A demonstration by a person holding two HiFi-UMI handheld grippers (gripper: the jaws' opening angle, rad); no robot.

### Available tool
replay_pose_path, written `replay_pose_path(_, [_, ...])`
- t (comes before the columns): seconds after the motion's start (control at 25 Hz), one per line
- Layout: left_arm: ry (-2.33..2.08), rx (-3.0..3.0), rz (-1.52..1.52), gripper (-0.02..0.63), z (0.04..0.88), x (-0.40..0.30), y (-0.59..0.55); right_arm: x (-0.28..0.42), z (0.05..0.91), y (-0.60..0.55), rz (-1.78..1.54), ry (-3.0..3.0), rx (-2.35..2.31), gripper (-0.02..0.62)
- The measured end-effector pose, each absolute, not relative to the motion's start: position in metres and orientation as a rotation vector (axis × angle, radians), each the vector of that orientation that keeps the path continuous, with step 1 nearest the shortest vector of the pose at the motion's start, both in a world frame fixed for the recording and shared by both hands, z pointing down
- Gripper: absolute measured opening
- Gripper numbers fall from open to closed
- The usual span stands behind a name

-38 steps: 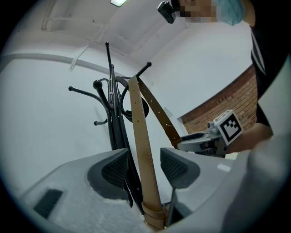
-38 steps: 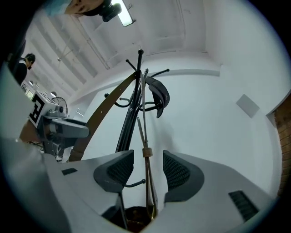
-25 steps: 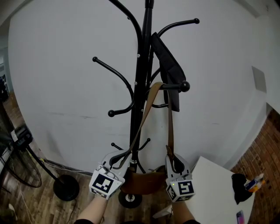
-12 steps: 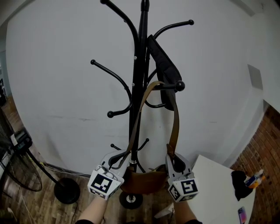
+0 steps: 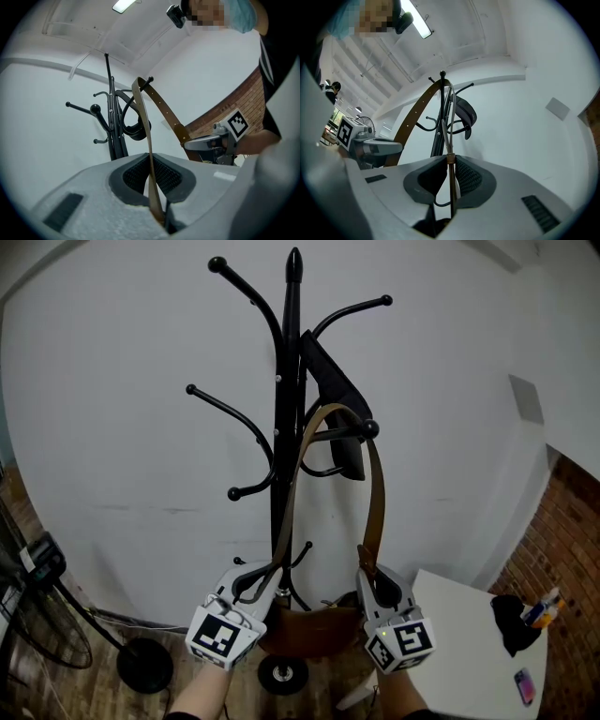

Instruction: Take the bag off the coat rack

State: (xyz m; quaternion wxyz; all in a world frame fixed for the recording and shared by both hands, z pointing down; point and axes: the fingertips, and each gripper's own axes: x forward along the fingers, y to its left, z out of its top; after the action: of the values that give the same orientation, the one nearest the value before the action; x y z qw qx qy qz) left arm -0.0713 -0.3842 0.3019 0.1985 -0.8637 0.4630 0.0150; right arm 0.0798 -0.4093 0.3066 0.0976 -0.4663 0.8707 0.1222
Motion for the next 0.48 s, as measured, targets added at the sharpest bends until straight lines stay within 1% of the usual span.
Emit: replay_pose_path(0.48, [1.154,-2.442,0.067,0.018,0.287,-0.055,-0.364,0.099,0.287,-0.374,0.415,2.476,-1.467,0.055])
